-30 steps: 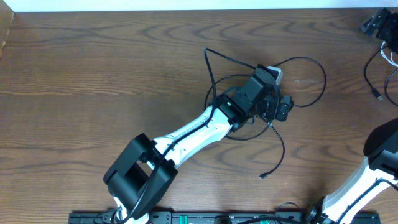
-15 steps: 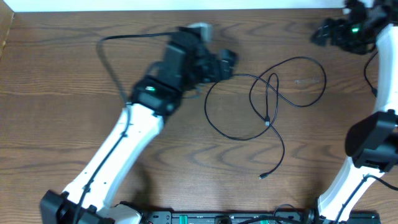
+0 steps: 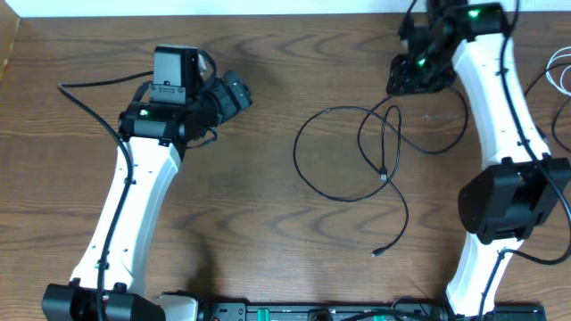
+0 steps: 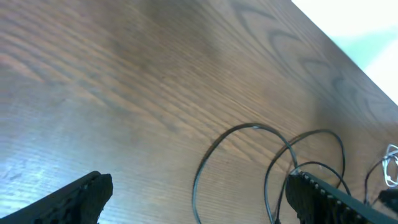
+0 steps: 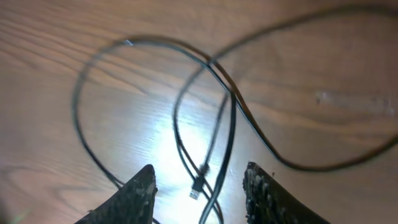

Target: Untangle cables

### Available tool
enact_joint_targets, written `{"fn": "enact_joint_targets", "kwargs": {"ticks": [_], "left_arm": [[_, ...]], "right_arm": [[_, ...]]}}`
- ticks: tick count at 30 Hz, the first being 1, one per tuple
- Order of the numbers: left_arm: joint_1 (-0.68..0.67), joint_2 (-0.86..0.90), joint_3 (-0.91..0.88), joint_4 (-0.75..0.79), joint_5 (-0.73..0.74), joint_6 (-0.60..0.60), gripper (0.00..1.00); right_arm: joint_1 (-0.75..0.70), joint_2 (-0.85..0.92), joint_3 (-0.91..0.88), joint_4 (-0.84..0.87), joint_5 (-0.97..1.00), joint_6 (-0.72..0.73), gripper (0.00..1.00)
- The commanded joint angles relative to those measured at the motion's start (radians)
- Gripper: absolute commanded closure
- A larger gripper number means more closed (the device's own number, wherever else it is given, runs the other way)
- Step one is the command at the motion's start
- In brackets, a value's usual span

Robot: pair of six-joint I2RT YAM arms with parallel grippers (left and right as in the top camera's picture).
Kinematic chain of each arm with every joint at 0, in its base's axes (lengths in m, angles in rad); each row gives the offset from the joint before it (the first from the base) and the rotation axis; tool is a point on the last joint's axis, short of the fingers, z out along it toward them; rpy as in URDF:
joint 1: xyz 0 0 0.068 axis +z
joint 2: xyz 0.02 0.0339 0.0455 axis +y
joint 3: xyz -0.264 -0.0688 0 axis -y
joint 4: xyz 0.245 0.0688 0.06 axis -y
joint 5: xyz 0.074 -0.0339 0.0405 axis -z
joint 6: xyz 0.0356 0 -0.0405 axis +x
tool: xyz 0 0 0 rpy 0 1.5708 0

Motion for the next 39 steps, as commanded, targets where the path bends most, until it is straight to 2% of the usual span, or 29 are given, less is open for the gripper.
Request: {"fn": "enact_joint_targets", "kwargs": {"ticks": [1,9,12,13,16,21,29,35,39], "left_arm": [[0.008,0.010,0.004,-0.018,-0.024,-0.003,0.05],[0.008,0.010,0.004,-0.045,-0.026,-0.004,0.05],[0.008,0.010,0.004,-0.044,-0.026,-0.004,0.05],[0.008,0.010,0.004,-0.045,-0.026,-0.004,0.05],[0.008,0.010,0.004,-0.045,-0.026,-0.004,0.05],[0.008,0.010,0.004,-0.044,-0.026,-0.004,0.05],[0.008,0.010,0.004,-0.044,-0.026,-0.004,0.05],[0.008,0.010,0.004,-0.044,-0.026,-0.004,0.05],[0.008,0.010,0.004,-0.045,-0.026,-0.004,0.05]], "right_arm": [[0.002,-0.005,-0.070,0.002,0.127,0.088,0.62],[0.016,0.013,-0.190,0.100,0.115,0.059,0.72],[0.023,0.013,-0.228,0.149,0.116,0.057,0.87],[0.023,0.016,-0.240,0.167,0.115,0.057,0.99],[0.026,0.020,-0.245,0.193,0.062,0.041,0.99],[0.047,0.005,-0.227,0.199,-0.153,-0.140,0.99],[0.074,-0.020,-0.145,0.137,-0.317,-0.266,0.99],[0.043,0.004,-0.162,0.146,-0.255,-0.265,0.99],[0.004,0.094,-0.162,0.170,-0.163,-0.250,0.99]]}}
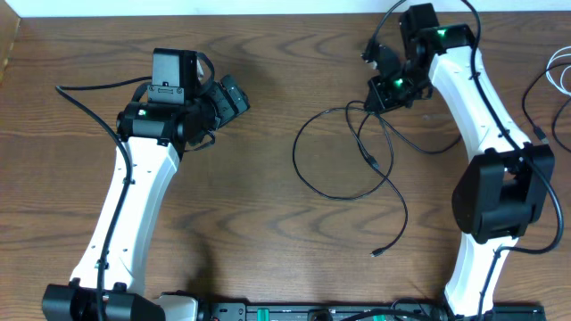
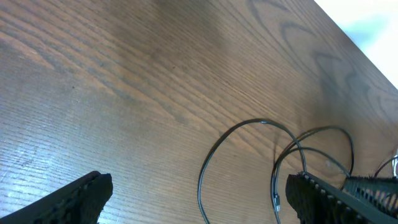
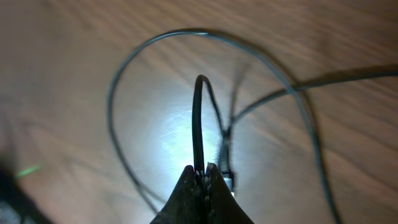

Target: Untangle cables

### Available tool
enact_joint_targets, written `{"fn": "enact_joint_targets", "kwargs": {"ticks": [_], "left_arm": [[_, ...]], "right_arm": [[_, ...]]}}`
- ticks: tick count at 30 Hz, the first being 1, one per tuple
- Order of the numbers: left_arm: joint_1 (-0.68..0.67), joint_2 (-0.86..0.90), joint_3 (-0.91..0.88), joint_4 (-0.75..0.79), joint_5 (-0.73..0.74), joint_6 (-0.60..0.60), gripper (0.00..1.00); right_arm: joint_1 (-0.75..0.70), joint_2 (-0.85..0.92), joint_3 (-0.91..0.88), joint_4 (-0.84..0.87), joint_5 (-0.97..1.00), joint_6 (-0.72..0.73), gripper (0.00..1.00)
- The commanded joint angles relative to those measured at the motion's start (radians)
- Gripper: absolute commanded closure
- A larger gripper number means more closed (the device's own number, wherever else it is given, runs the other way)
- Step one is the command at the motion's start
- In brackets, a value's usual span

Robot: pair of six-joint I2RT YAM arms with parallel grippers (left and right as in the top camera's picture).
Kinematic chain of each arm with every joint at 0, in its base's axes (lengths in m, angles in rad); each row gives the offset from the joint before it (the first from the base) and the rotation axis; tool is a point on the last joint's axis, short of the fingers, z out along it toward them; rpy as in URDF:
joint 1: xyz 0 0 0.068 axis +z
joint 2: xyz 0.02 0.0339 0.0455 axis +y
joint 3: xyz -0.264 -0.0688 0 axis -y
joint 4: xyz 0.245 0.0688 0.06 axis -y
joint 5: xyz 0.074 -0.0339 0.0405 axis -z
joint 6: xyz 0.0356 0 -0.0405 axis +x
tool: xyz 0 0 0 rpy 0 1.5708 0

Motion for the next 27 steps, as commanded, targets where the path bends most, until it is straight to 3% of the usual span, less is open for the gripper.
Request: {"fn": "enact_joint_targets", "kwargs": {"ticks": [1,4,5,6,7,9,12,27], "left_arm": [[0.003,0.010,0.004,-0.003,-0.018,-0.001,0.05],[0.003,0.010,0.004,-0.003,-0.018,-0.001,0.05],[0.003,0.010,0.004,-0.003,-0.018,-0.001,0.05],[0.003,0.010,0.004,-0.002,-0.018,-0.001,0.05],[0.003,0.010,0.004,-0.002,-0.018,-0.001,0.05],[0.003,0.010,0.004,-0.003,-0.018,-0.001,0.05],[0.003,0.010,0.004,-0.002,-0.018,-0.001,0.05],[0.003,0.010,0.004,-0.003,-0.018,-0.001,0.05]], "right_arm": [[-0.042,0.098,0.003,0.022,0.085,0.002,0.99],[-0.072,0.164,0.003,0.067,0.099,0.002,0.96],[-0.080,0.180,0.003,0.082,0.108,0.002,0.86],[-0.090,0.199,0.003,0.105,0.140,0.002,0.63],[-0.097,0.207,0.003,0.119,0.165,0.003,0.48],[-0.114,0.217,0.003,0.158,0.237,0.010,0.32],[-0.126,0.212,0.012,0.185,0.254,-0.010,0.29],[-0.014,0.199,0.022,0.177,0.262,-0.182,0.38]]}}
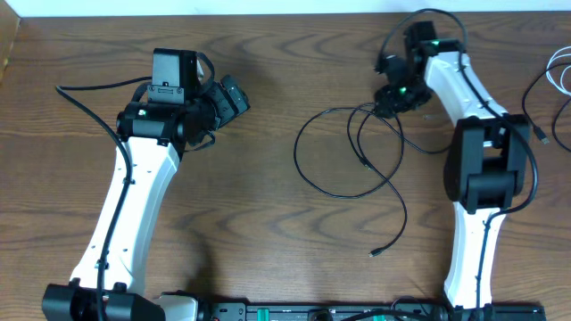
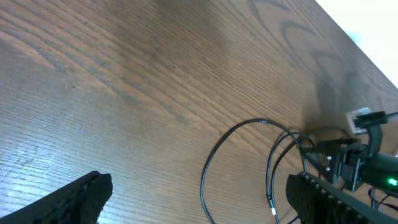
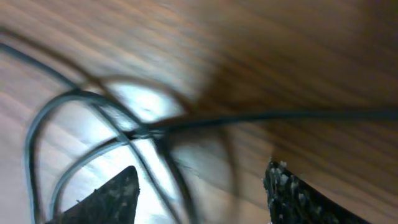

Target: Untangle cables

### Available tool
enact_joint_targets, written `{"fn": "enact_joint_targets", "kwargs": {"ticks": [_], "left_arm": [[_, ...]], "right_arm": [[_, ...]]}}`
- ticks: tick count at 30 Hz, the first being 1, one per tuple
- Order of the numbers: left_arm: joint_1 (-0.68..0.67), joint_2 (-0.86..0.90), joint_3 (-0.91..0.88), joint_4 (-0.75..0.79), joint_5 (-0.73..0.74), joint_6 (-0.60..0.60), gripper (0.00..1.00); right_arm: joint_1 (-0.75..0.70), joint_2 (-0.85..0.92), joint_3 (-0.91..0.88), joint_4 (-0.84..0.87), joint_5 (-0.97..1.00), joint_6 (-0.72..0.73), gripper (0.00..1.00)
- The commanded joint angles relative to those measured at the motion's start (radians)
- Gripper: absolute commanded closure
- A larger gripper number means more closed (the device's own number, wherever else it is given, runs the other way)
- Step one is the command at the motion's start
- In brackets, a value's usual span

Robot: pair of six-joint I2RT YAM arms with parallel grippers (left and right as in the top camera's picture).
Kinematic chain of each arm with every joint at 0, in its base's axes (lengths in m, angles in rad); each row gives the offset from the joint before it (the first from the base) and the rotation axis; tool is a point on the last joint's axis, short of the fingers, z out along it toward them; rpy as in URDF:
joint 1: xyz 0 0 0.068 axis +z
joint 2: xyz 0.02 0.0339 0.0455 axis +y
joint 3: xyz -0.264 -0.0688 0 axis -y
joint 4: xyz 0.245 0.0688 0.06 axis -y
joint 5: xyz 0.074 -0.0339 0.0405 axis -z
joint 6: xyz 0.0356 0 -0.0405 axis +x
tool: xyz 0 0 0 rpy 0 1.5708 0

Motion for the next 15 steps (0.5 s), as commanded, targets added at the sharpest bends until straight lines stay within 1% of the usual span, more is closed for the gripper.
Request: {"fn": "enact_joint_targets", "kwargs": {"ticks": [1,4,8,11,13,15], "left_arm": [[0.003,0.010,0.004,-0.001,-0.018,-0.001,0.05],[0.003,0.010,0.004,-0.001,-0.018,-0.001,0.05],[0.003,0.010,0.004,-0.002,-0.018,-0.001,0.05],[0.003,0.010,0.004,-0.002,-0.018,-0.001,0.05],[0.003,0.010,0.004,-0.002,-0.018,-0.001,0.05],[0.003,0.010,0.004,-0.002,-0.018,-0.001,0.05]], "right_arm": [[0.044,-0.046,0.022,-0.021,0.053,-0.049,0.36],[0.072,-0.084,0.022,-0.042,0.146,-0.064,0.33],[0.090,-0.093,0.021,-0.051,0.150,-0.102,0.32],[0.092,-0.083,0.021,-0.025,0.154,-0.130,0.31],[0.087,-0.071,0.019,0.008,0.153,-0.179,0.32],[0.085,-0.057,0.017,0.023,0.143,-0.265,0.34]]}}
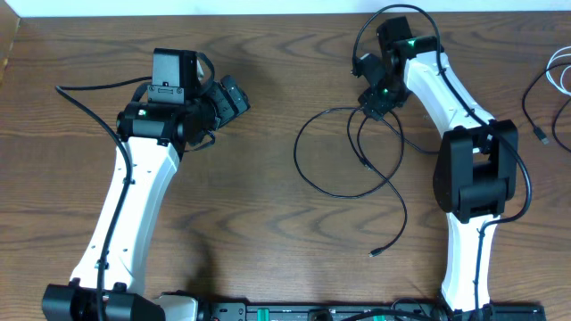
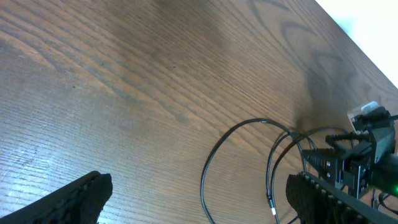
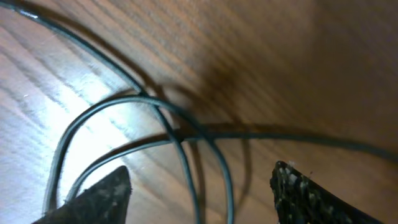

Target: Untangle cables

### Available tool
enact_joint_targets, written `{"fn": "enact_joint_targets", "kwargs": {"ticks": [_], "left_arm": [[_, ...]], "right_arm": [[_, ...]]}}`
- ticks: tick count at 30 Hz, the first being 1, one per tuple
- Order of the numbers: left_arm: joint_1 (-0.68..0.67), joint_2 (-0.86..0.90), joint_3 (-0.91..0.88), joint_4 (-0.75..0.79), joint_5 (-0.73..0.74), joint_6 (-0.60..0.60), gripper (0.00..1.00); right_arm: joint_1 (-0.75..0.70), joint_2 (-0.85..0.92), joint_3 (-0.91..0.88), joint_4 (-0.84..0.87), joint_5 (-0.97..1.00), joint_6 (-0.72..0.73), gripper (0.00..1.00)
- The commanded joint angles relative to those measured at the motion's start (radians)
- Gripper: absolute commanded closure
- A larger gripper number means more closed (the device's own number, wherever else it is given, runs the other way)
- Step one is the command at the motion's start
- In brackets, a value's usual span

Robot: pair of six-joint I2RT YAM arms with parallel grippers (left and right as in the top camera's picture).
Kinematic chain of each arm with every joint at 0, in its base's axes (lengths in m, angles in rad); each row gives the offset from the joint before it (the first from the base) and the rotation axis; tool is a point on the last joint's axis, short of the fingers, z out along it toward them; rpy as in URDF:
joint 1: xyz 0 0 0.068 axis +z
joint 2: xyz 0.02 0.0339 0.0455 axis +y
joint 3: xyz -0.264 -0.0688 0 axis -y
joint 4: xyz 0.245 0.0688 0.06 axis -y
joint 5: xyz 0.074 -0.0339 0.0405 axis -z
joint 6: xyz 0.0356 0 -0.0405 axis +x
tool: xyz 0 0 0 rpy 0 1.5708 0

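A thin black cable (image 1: pixel 343 192) lies in overlapping loops right of the table's middle, one plug end (image 1: pixel 376 253) toward the front. My right gripper (image 1: pixel 373 93) is open, low over the loops' far side. In the right wrist view its gripper (image 3: pixel 199 198) has two crossing cable strands (image 3: pixel 180 144) running between the fingers, ungripped. My left gripper (image 1: pixel 234 96) hovers open at the left, holding nothing. In the left wrist view the gripper (image 2: pixel 199 199) faces the cable loop (image 2: pixel 214 155) from a distance.
A white cable (image 1: pixel 560 76) and another dark cable (image 1: pixel 533 125) lie at the table's right edge. A black power strip (image 1: pixel 312 312) runs along the front edge. The table's far edge meets a white wall just behind the right gripper.
My right gripper, still open, has shifted a little to the left over the crossing strands. The cable loops have hardly changed. The left arm has not moved.
My right gripper was open above the loops' far right side. Then it was shut on a cable strand, pulling it up. Half a second ago it was open again with the strand back on the table, and now it sits slightly further left. The left arm barely moved throughout.
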Motion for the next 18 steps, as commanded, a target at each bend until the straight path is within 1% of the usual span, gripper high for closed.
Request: {"fn": "enact_joint_targets", "kwargs": {"ticks": [1,2,4,10,13,15,16,17,18], "left_arm": [[0.003,0.010,0.004,-0.001,-0.018,-0.001,0.05],[0.003,0.010,0.004,-0.001,-0.018,-0.001,0.05],[0.003,0.010,0.004,-0.001,-0.018,-0.001,0.05],[0.003,0.010,0.004,-0.001,-0.018,-0.001,0.05],[0.003,0.010,0.004,-0.001,-0.018,-0.001,0.05],[0.003,0.010,0.004,-0.001,-0.018,-0.001,0.05],[0.003,0.010,0.004,-0.001,-0.018,-0.001,0.05],[0.003,0.010,0.004,-0.001,-0.018,-0.001,0.05],[0.003,0.010,0.004,-0.001,-0.018,-0.001,0.05]], "right_arm": [[-0.006,0.011,0.012,0.011,-0.005,-0.195,0.34],[-0.008,0.024,0.011,0.011,-0.021,-0.254,0.35],[-0.011,0.038,0.011,0.011,-0.037,-0.301,0.35],[-0.023,0.079,0.010,0.011,-0.043,-0.406,0.36],[-0.024,0.105,0.007,0.011,-0.043,-0.440,0.38],[-0.025,0.117,0.006,0.010,-0.037,-0.447,0.46],[-0.027,0.120,0.006,0.010,-0.035,-0.449,0.59],[-0.028,0.124,0.006,0.006,-0.035,-0.449,0.65],[-0.029,0.124,0.006,0.002,-0.035,-0.449,0.73]]}}
